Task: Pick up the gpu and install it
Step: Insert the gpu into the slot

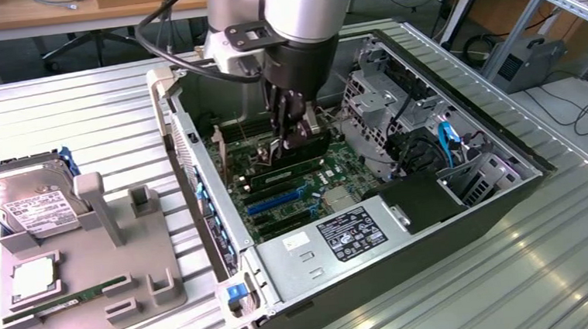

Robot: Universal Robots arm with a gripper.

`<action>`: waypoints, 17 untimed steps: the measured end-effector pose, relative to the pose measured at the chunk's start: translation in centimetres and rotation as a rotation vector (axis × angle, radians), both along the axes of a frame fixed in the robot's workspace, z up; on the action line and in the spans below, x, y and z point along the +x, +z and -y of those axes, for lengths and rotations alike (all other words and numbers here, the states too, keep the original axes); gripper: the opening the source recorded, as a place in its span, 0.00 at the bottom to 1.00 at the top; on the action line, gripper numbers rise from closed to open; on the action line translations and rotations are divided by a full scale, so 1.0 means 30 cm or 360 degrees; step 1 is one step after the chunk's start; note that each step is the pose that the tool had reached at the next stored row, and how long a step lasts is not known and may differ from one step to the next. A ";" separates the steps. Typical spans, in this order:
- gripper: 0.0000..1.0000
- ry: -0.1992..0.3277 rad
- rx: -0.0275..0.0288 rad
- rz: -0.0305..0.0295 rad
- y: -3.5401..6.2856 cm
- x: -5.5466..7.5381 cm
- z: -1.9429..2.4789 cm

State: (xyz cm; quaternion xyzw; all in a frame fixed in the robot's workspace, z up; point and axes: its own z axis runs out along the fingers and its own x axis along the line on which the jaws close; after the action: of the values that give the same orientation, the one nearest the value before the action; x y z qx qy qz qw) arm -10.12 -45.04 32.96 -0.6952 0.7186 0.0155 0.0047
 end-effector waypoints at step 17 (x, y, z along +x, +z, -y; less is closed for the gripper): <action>0.26 0.0000 -0.00001 0.00000 -0.032 0.000 0.000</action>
State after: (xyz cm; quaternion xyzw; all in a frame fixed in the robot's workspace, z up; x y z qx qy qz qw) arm -10.12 -45.04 32.00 -0.6952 0.7186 0.0154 0.0047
